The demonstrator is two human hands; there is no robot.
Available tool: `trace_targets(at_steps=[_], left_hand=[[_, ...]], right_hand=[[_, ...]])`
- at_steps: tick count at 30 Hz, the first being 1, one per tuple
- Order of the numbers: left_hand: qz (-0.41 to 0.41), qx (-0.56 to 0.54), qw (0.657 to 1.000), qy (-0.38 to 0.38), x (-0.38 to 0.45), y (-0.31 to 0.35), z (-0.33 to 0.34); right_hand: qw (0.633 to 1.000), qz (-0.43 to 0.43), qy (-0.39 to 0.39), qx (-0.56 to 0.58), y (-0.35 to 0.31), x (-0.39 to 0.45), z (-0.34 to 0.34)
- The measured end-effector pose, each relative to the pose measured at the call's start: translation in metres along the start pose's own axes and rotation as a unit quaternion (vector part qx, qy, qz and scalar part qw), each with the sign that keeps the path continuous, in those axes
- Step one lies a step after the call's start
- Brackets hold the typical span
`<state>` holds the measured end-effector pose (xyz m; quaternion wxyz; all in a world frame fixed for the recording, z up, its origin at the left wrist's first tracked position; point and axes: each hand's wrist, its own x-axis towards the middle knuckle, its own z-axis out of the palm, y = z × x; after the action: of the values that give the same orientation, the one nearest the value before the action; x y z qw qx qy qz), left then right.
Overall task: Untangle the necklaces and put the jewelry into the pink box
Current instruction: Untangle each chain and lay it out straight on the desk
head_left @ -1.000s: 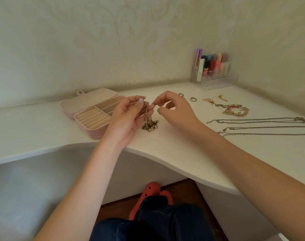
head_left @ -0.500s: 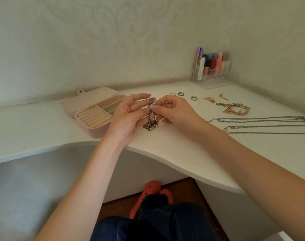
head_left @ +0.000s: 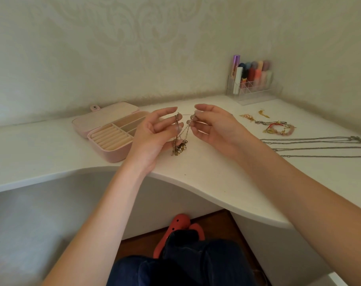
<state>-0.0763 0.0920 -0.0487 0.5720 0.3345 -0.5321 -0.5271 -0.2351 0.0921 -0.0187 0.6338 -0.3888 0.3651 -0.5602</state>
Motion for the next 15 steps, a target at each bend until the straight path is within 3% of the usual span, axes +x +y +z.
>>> trace_targets(at_steps=[4, 8, 11, 15], left_hand=[[0.027, 0.054, 0.998, -0.002, -0.001, -0.001, 0.003], [0.036, 0.088, 0.995, 0.015, -0.001, -0.004, 0.004], [0.048, 0.137, 0.989, 0.044, 0.002, -0.007, 0.002], [0.045, 0.13, 0.989, 0.058, 0.001, -0.007, 0.004]], right_hand=[[0.987, 0.056, -0.019, 0.149, -0.004, 0.0, -0.003], [0.981, 0.063, -0.031, 0.181, -0.01, 0.001, -0.008], [0.99, 0.026, -0.023, 0.139, -0.014, 0.0, -0.011], [0.998, -0.046, 0.032, -0.035, -0.017, 0.0, -0.014]])
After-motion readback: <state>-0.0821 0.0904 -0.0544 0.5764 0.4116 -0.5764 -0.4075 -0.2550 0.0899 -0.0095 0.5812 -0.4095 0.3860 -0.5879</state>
